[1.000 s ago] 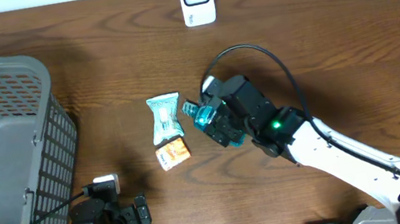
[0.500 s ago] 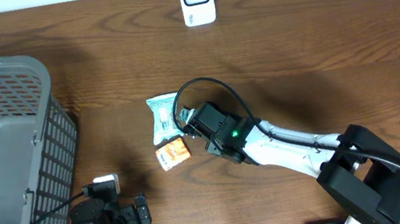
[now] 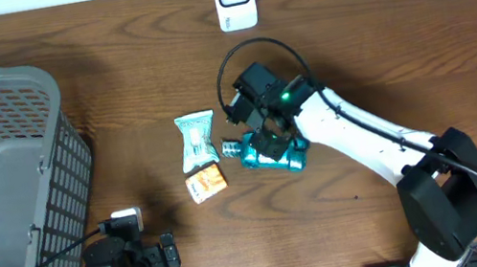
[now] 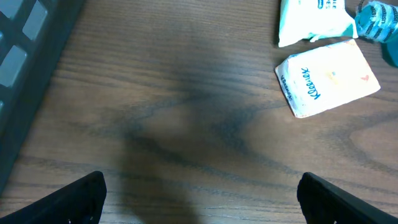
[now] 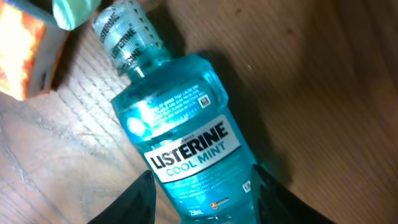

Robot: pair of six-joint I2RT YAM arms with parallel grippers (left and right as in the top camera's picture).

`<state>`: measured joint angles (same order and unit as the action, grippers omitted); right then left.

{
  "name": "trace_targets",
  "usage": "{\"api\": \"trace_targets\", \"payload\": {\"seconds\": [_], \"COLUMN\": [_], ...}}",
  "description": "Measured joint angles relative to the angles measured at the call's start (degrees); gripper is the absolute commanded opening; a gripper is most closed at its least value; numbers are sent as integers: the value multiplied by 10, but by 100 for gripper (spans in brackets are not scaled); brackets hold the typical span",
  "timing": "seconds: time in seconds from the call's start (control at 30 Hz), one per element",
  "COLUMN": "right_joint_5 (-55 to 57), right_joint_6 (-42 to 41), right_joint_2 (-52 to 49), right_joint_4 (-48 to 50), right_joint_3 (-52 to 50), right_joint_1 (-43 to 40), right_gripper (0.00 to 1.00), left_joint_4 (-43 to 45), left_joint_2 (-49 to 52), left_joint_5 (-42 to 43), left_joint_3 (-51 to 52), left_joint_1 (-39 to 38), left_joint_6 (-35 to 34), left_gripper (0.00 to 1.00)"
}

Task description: Scan the item barcode

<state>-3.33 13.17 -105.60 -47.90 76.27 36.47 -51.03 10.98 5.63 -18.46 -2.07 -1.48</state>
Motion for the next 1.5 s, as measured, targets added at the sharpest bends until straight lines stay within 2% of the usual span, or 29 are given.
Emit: {"api": "trace_targets", "payload": {"seconds": [0.03,0.33,0.5,0.57,0.6,0.67,0.9,1.07,1.1,1.13,1.23,1.37,1.5], "right_joint_5": [-2,64,119,127,126,127,76,-5,-27,-36,-45,-8,91], "right_joint_6": [-2,78,103,107,110,113,72,52,50,49,38,30,11], "right_joint_2": [0,0,-1,-2,-2,2,7,-2,-2,-2,-2,-2,-3], "right_joint_4": [0,-3,64,118,133,151,155,38,19,12,0,-3,42], "right_joint_3": [0,-9,-89,-121,-133,-143,-154,-91,-64,-49,-29,-30,-60], "right_joint_1": [-5,50,49,49,49,48,1,-55,-64,-66,-68,-50,-4], "right_gripper": [99,99,99,93,84,73,66,54,57,71,89,95,84], "left_joint_4": [0,0,0,0,0,0,0,0,0,0,0,0,0], "left_joint_2": [0,0,0,0,0,0,0,0,0,0,0,0,0], "left_joint_5": [0,0,0,0,0,0,0,0,0,0,0,0,0], "left_joint_3": [0,0,0,0,0,0,0,0,0,0,0,0,0], "left_joint_1": [0,0,0,0,0,0,0,0,0,0,0,0,0], "left_joint_6": [0,0,0,0,0,0,0,0,0,0,0,0,0], "left_gripper": [98,98,98,98,98,98,98,98,98,98,98,98,97]}}
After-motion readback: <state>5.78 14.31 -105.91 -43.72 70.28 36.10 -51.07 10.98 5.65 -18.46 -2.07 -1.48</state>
